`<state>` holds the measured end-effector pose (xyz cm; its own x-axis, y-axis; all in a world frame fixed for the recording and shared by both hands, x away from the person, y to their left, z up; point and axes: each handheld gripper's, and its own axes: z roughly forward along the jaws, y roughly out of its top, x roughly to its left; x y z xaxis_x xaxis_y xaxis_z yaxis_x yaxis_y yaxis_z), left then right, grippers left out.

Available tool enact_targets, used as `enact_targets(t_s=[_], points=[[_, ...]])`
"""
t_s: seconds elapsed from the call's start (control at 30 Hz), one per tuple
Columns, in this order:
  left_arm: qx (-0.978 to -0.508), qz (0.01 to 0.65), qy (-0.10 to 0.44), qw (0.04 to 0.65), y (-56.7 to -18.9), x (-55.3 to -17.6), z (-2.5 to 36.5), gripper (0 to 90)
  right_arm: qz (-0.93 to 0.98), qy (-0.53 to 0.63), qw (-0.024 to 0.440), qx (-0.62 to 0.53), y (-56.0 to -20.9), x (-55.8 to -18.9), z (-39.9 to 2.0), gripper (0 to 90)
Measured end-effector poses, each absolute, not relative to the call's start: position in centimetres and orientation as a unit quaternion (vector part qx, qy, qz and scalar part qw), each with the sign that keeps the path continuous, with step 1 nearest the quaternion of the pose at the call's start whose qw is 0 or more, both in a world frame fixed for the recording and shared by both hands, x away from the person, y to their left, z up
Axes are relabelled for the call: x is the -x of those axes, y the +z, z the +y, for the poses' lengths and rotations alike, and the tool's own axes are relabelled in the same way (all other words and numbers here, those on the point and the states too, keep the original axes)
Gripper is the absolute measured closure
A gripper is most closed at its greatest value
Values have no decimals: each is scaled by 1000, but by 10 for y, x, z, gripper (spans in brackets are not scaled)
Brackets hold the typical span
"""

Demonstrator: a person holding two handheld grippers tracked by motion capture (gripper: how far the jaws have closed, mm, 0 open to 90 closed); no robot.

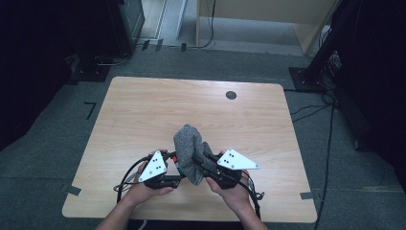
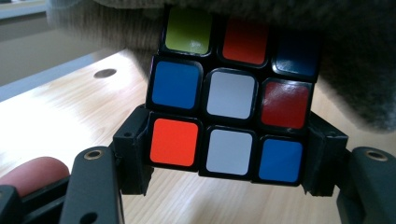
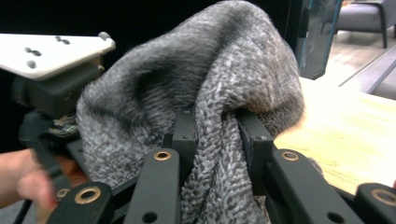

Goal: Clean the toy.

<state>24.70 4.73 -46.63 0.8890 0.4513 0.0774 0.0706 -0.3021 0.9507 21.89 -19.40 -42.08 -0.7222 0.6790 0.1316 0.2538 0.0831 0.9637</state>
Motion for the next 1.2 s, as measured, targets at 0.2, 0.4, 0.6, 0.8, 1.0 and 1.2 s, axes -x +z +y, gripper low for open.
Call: enact_targets(t_s=[0.2,0.4,0.6,0.8,1.0,1.2], points=[[-775,165,162,588,-464,-247,53,333,704,554,195,-400,-436,-237,-217,739],[-784,171,171,571,-469,-248,48,334,697,607,178,-338,-416,-221,-204,734],[-777,164,161,586,-464,-244,50,333,704,584,185,-360,-427,-228,-206,736],[-781,183,162,574,-467,-249,51,333,694,578,197,-382,-428,-231,-216,737],[-781,184,151,577,-465,-249,49,333,707,601,186,-323,-418,-216,-194,731],[-781,186,147,578,-465,-250,50,332,720,566,199,-350,-431,-229,-203,747]])
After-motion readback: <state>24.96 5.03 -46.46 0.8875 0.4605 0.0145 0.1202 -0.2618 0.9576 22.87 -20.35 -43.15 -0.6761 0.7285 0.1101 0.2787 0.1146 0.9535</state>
